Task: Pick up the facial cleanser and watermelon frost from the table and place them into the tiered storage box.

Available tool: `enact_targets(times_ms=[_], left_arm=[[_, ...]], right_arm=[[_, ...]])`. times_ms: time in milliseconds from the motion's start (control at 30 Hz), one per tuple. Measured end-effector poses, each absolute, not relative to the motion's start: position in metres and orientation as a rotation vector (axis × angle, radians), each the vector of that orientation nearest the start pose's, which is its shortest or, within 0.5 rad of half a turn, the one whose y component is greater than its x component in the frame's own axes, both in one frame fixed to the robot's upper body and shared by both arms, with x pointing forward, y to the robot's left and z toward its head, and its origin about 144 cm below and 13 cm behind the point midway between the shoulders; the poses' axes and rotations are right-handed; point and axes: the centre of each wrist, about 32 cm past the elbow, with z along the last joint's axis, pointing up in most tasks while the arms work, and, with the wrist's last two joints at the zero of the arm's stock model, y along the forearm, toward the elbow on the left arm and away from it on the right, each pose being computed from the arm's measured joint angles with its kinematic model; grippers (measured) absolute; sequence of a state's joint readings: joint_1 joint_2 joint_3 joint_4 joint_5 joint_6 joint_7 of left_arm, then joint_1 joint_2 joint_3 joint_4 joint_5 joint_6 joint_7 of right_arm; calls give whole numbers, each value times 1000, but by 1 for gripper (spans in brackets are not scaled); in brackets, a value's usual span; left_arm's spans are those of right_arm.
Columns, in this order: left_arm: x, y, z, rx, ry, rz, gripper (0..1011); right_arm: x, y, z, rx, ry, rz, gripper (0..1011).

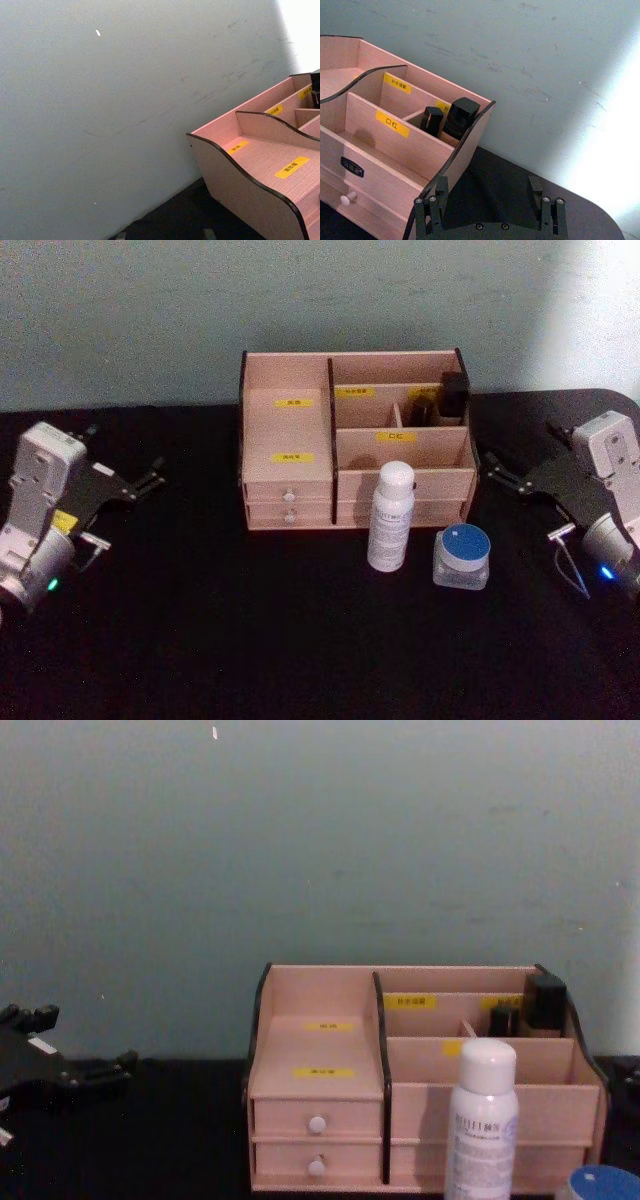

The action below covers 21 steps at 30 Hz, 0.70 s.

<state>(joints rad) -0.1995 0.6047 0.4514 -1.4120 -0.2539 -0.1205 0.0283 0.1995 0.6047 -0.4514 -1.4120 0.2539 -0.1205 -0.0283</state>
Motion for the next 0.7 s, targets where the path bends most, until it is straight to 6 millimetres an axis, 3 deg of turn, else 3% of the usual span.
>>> enact_targets(times_ms=[700], left_arm=[[489,310,1140,304,-285,1248,1001]], right_arm=[[489,-310,1140,-305,-285,-1248,1002]])
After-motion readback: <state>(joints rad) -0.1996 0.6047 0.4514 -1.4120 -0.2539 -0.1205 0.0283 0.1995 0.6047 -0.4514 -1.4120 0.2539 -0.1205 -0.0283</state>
